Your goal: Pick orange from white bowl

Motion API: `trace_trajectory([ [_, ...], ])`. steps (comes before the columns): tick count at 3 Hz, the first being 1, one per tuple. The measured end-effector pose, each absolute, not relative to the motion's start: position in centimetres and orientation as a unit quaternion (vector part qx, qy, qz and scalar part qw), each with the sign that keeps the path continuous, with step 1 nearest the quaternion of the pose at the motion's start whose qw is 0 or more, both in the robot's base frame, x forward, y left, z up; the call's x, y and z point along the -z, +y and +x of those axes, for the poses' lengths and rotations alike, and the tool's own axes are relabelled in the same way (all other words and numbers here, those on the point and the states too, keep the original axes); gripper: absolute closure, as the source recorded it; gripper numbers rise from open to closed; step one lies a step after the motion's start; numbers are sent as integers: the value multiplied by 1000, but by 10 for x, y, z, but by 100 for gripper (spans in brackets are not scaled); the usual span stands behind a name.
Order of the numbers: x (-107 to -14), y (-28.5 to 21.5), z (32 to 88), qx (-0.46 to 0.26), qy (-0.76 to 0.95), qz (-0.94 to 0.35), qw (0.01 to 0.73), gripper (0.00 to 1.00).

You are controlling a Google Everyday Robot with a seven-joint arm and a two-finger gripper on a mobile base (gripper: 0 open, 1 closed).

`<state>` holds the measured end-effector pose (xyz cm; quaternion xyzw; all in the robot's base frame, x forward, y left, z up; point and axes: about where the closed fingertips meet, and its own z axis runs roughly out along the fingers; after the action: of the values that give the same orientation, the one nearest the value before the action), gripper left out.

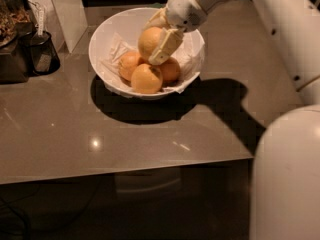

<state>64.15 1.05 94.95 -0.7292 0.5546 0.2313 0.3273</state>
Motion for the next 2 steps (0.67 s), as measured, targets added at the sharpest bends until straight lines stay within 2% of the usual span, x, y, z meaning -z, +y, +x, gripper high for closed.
trace_trajectory([
  [2,-1018,4,569,-219,505,-714,433,100],
])
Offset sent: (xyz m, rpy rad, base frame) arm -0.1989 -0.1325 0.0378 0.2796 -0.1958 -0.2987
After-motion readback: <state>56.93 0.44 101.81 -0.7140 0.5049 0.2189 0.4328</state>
